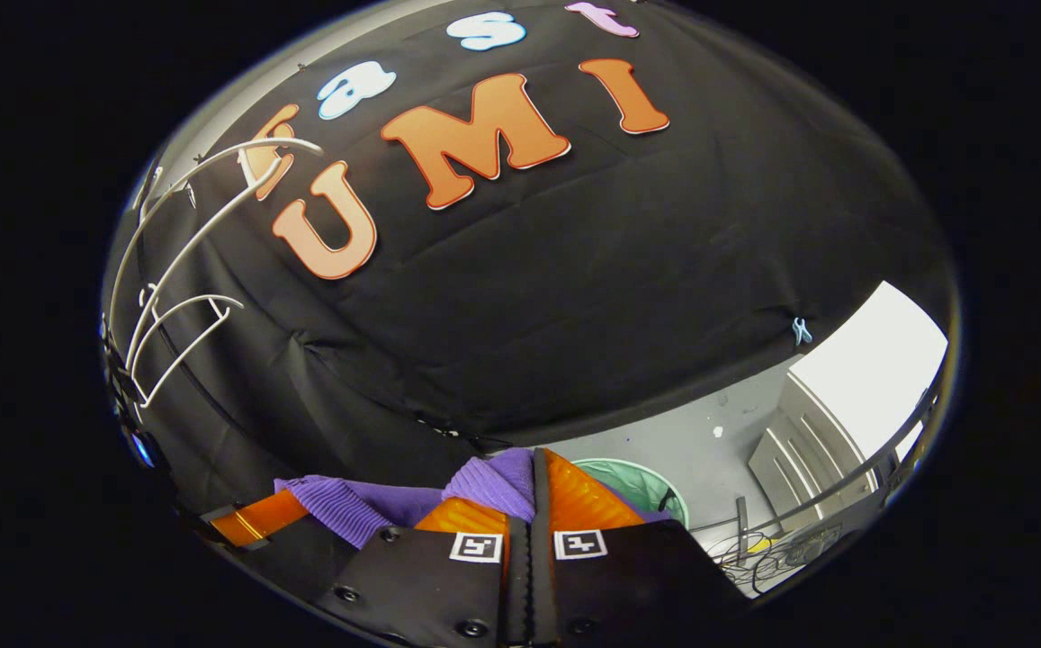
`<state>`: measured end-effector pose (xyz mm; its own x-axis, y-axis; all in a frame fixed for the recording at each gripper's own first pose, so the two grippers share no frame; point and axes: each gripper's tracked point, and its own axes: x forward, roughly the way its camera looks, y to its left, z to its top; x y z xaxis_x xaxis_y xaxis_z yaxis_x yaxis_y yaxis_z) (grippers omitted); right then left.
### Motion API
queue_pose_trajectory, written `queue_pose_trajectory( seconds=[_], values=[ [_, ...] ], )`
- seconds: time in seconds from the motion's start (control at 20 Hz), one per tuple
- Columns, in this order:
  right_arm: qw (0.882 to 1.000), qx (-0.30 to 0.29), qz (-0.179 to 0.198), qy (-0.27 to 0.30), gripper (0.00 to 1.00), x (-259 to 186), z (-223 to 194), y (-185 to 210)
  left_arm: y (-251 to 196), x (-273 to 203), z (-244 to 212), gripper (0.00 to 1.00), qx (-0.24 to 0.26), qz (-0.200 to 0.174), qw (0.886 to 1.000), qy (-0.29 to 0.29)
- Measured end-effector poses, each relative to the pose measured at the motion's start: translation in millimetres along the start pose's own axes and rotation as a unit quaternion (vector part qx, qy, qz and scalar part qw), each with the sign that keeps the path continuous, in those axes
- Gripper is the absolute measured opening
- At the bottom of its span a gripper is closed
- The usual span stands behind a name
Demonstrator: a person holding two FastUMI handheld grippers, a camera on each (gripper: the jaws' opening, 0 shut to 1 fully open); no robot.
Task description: Grasp the clothes on the hanger with both hands and then place them into the laundry hamper below.
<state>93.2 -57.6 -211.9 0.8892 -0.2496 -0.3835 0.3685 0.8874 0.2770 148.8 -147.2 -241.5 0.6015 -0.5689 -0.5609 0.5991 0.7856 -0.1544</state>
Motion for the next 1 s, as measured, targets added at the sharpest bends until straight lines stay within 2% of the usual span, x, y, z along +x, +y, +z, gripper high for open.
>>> queue_pose_trajectory(
  seconds=[0.2,0.4,0.75,1.0],
  values=[
    [1.0,-0.011,-0.011,0.01,0.08,12.4,-6.8,-13.6,-22.8,32.7,-16.5,0.0,0.011,-0.013,0.999,0.029],
    [0.999,-0.016,-0.028,0.028,0.08,33.6,-25.4,-35.3,-24.4,62.9,-38.0,0.0,0.01,-0.005,0.998,0.057],
    [0.994,-0.039,-0.058,0.084,0.08,82.0,-81.5,-68.2,3.7,108.5,-95.6,0.0,0.008,0.027,0.992,0.126],
    [0.986,-0.053,-0.08,0.137,0.08,119.6,-137.4,-90.6,28.3,137.0,-153.4,0.0,0.017,0.048,0.981,0.186]
  ],
)
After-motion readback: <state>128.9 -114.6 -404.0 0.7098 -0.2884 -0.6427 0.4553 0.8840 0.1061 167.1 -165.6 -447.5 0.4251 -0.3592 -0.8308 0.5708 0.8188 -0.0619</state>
